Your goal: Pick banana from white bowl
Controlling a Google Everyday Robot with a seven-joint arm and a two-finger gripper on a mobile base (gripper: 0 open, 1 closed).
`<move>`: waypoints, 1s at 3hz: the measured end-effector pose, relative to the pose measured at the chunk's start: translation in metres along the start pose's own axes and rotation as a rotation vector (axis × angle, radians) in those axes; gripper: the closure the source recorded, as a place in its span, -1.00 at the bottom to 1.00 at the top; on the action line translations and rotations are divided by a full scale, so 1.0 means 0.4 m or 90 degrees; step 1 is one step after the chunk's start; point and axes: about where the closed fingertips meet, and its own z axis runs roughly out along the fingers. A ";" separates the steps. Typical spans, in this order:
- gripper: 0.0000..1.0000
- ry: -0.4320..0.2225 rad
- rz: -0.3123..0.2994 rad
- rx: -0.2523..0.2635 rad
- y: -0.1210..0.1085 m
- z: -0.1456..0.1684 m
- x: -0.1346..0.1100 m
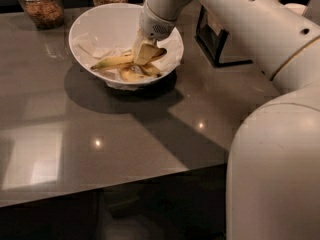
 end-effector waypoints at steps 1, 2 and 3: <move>1.00 -0.013 0.007 0.006 0.009 -0.033 0.009; 1.00 -0.034 0.013 0.019 0.023 -0.102 0.018; 1.00 -0.056 0.023 0.031 0.050 -0.181 0.032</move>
Offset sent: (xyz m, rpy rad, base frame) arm -0.0263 -0.0457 0.0630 0.1028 -0.0361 -0.0344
